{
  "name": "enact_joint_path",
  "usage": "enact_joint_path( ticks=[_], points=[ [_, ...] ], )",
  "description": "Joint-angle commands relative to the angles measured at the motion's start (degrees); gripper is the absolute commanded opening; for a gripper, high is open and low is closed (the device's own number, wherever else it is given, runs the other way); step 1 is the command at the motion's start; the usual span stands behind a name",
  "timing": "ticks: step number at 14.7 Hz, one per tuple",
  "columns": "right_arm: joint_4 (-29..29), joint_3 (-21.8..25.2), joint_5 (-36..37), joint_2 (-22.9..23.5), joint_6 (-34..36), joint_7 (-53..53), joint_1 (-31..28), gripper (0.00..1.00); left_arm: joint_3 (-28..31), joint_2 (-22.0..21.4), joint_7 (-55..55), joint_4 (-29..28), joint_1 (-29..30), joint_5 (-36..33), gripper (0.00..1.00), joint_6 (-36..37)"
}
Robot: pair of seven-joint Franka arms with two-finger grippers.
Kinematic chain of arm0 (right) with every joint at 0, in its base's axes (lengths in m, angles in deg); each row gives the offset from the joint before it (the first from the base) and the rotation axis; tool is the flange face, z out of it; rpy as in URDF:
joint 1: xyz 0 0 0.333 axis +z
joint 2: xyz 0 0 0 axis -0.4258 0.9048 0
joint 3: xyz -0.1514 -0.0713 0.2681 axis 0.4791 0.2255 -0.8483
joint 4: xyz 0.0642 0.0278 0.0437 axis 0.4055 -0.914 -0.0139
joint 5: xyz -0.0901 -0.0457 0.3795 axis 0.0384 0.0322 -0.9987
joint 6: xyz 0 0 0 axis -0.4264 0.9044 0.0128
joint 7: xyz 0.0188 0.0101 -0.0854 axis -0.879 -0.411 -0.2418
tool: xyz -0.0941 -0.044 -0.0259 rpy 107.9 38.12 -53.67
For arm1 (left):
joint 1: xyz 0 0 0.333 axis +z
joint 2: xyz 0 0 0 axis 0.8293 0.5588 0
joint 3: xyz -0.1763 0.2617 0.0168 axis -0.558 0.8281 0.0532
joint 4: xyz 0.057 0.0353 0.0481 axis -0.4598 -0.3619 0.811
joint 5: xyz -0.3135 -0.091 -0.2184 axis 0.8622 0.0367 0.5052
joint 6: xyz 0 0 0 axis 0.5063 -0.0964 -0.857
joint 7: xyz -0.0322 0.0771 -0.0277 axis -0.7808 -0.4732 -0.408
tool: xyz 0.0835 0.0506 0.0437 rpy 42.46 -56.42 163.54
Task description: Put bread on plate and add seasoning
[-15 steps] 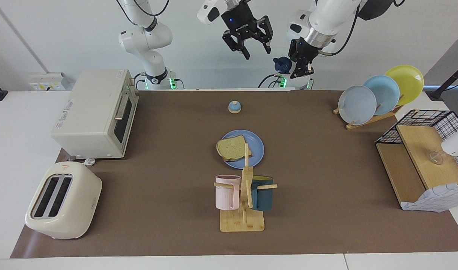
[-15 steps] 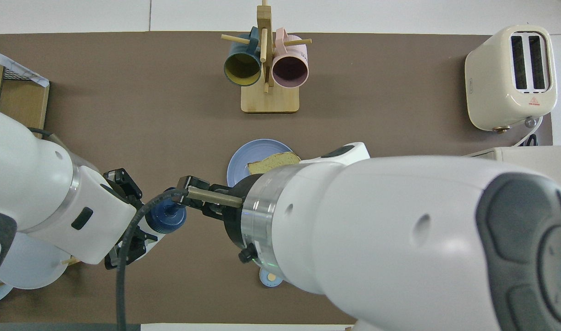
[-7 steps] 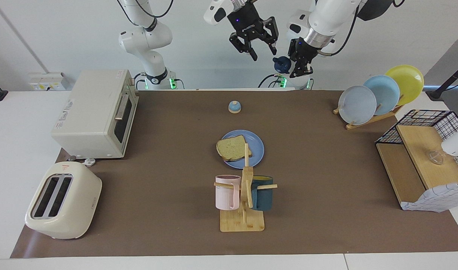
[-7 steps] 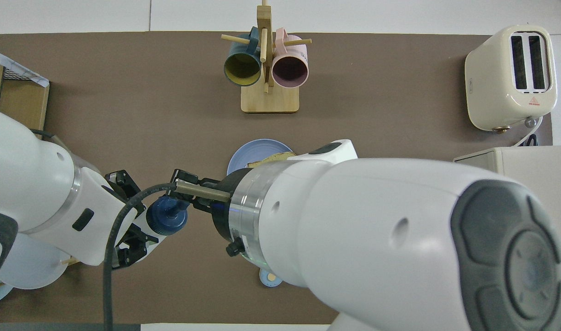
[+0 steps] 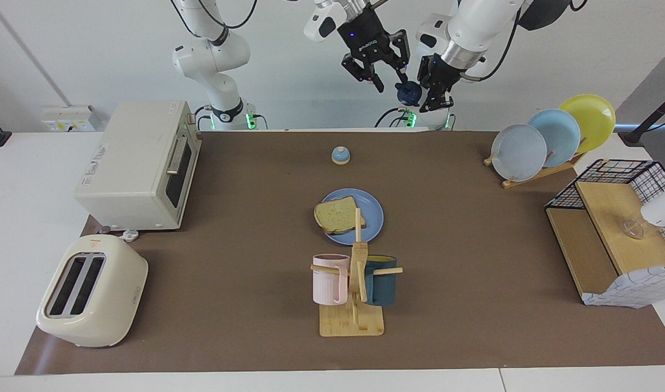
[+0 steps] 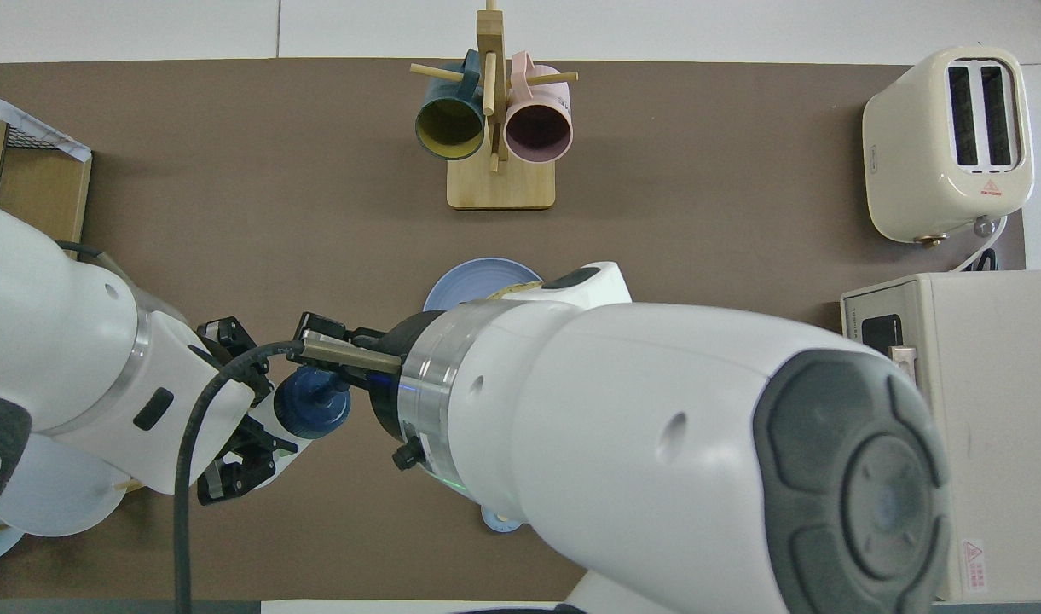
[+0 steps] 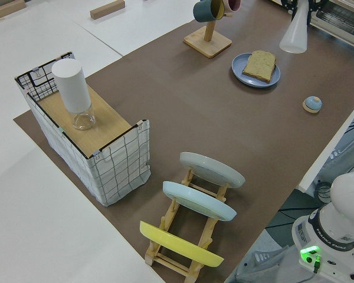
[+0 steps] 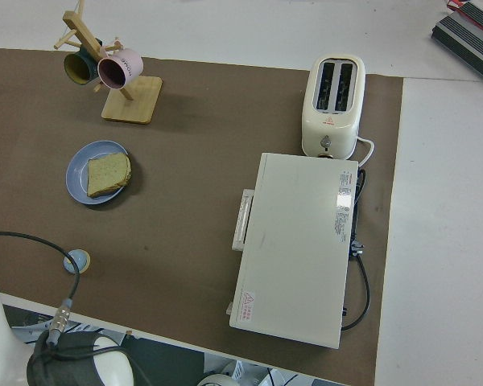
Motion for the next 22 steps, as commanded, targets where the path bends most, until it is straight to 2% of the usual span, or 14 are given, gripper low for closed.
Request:
enact_joint_path(
  ticks=[1,5,6,11,14,22],
  points=[
    [-0.8,-0.3,1.5,-0.2,-0.7,1.4,0.6,0.43,0.2,-1.6,0.7,-1.4,-0.4,0.8,0.23,0.0],
    [-0.7,-0.3,1.6,-0.2,-1.1,1.3,0.6,0.4,0.2,-1.6,1.8,-1.2,-0.3,1.3,0.23,-0.1],
    [-0.8,-0.3,1.6,-0.2,-1.1,1.3,0.7,0.35,0.2,-1.6,1.9,-1.2,-0.3,1.3,0.23,-0.1],
    [-0.7,-0.3,1.6,-0.2,-0.7,1.3,0.7,0.26,0.2,-1.6,3.2,-1.4,-0.2,1.8,0.23,-0.3],
    [-0.8,-0.4,1.6,-0.2,-0.9,1.3,0.7,0.0,0.2,-1.6,4.4,-1.4,-0.3,1.9,0.23,-0.4],
    [-0.1,-0.2,0.4,0.8,-1.5,1.3,-0.6,0.0,0.2,-1.6,5.2,-1.4,-0.2,1.9,0.23,-0.5]
  ],
)
